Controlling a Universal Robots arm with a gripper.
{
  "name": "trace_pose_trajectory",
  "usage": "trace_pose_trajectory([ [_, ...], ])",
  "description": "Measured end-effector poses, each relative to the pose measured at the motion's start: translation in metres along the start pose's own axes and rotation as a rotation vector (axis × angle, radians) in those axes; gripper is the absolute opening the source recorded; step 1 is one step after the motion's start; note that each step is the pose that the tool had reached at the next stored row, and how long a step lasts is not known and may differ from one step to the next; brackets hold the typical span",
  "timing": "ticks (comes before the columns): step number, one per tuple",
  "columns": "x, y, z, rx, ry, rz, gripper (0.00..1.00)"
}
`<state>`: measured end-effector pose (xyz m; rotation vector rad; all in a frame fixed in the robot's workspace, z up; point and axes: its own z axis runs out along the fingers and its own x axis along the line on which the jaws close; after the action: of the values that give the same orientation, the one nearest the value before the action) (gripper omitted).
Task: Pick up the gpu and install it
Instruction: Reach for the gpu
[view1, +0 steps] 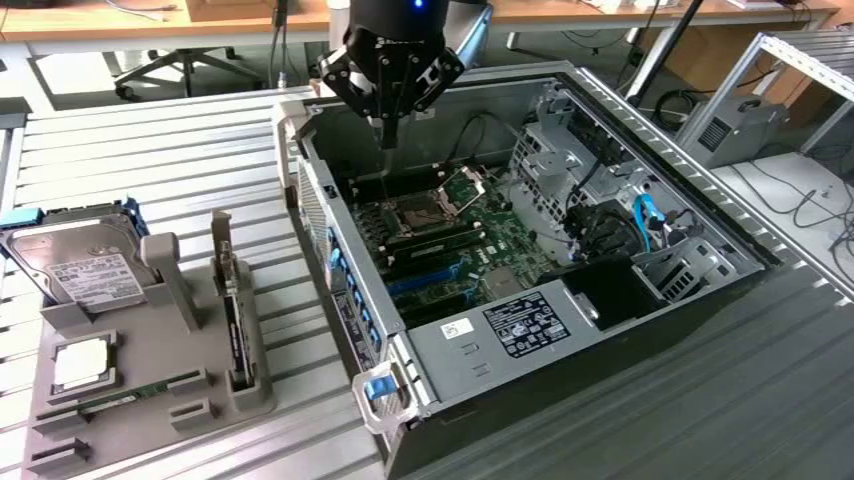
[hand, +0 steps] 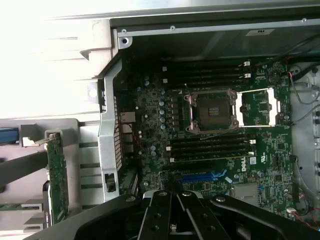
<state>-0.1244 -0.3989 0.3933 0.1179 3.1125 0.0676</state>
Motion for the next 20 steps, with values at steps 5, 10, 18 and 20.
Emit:
trace_pose_trajectory([
  [5,0.0015,-0.0001,0.0000,0.0000,0.0000,0.000,0.11],
  [10,0.0024,-0.0002,-0.0001,0.0000,0.0000,0.000,0.11],
  [18,0.0043,-0.0003,-0.0001,0.0000,0.0000,0.000,0.11],
  [20,0.0046,-0.0004,-0.0001,0.0000,0.0000,0.000,0.11],
])
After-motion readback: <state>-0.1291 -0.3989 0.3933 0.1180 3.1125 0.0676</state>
